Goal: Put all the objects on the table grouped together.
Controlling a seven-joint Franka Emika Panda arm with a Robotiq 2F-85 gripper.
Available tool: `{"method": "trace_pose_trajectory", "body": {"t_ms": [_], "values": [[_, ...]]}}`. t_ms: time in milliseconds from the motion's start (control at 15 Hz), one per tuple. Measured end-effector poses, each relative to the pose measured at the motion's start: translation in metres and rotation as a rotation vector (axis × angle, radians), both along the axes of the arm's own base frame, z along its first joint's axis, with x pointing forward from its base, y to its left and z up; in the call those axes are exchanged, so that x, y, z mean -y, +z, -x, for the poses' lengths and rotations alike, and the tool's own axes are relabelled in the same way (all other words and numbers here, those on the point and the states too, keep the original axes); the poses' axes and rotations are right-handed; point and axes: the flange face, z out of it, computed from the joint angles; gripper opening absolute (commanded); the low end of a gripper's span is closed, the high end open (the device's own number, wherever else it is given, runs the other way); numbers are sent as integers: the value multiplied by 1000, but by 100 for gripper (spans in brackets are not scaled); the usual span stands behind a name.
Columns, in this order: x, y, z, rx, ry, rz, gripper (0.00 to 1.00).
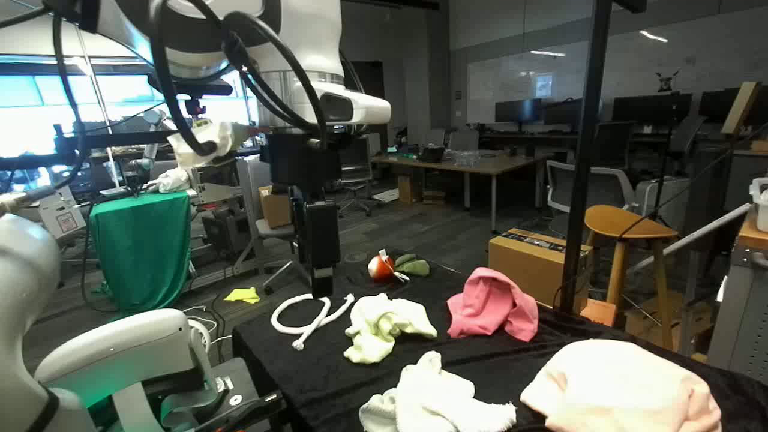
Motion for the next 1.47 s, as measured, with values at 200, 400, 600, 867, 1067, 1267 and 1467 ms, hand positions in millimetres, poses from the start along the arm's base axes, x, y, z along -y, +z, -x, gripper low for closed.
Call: {"method": "trace_pose_trajectory", "body": {"t_ms": [200, 400, 600, 867, 1067, 1267, 1467], "values": [[0, -2, 0, -8, 0, 0, 100], [0, -3, 0, -10, 0, 0, 100], [-1, -2, -1, -9, 4, 1, 100], [-25, -12, -7, -27, 78, 33, 100], [-59, -27, -12, -46, 176, 64, 100], [-92, -44, -17, -57, 260, 77, 100], [-129, -64, -19, -45, 306, 76, 100]]}}
